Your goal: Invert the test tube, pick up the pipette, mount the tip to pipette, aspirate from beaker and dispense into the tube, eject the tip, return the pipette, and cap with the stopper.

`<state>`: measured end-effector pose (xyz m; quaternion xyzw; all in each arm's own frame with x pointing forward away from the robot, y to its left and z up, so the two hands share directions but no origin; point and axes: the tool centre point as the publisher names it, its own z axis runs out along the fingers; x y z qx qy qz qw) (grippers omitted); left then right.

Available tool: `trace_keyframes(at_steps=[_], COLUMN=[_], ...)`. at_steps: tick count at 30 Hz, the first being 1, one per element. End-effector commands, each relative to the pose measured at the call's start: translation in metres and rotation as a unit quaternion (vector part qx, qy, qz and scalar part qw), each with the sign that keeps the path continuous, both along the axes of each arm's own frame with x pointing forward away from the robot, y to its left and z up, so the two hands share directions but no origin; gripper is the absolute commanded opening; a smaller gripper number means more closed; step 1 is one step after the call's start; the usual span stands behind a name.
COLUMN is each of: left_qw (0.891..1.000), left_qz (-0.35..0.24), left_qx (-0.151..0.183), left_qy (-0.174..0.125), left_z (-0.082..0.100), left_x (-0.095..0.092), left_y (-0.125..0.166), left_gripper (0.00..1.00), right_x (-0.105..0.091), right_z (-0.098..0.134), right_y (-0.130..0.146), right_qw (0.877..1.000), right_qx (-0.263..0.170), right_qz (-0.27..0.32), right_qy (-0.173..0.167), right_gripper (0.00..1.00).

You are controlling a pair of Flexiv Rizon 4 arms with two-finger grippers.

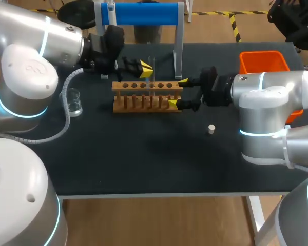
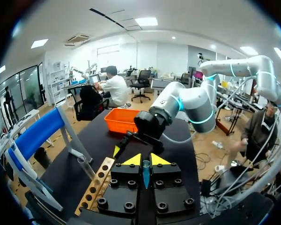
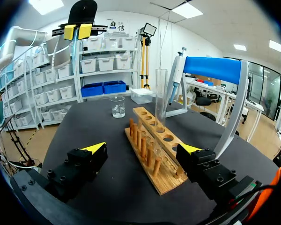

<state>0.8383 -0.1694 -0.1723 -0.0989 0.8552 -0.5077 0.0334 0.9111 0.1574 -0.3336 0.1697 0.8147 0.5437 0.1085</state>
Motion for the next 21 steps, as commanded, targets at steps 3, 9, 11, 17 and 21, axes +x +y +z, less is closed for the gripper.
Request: trace_keyframes(at_steps=[3,9,11,17,21], left_qw=[1.0,1.0,1.0,1.0,1.0], left_qz=[0.005,0.005,0.005,0.005,0.005], left_qx=[0.005,0.005,0.005,0.005,0.005], left_qy=[0.005,0.005,0.005,0.005,0.005], left_z=[0.0,0.0,0.0,0.0,0.0], left_x=[-0.004,-0.004,-0.004,-0.004,-0.004], left_y=[-0.003,-0.003,-0.003,-0.003,-0.003], left_gripper=[0.0,0.0,0.0,0.0,0.0], right_x=[-0.001,-0.001,-0.004,-0.021,-0.036], right_z=[-0.001,-0.001,0.002,0.028,0.044], right_y=[0.0,0.0,-0.003,-0.023,-0.03], right_qw=[1.0,1.0,1.0,0.999,0.997], right_qx=[0.001,0.001,-0.004,0.02,0.04], right_qz=[-0.002,-0.002,0.0,0.025,0.055], right_qy=[-0.001,-0.001,-0.006,-0.029,-0.048], right_gripper=[1.0,1.0,1.0,1.0,1.0])
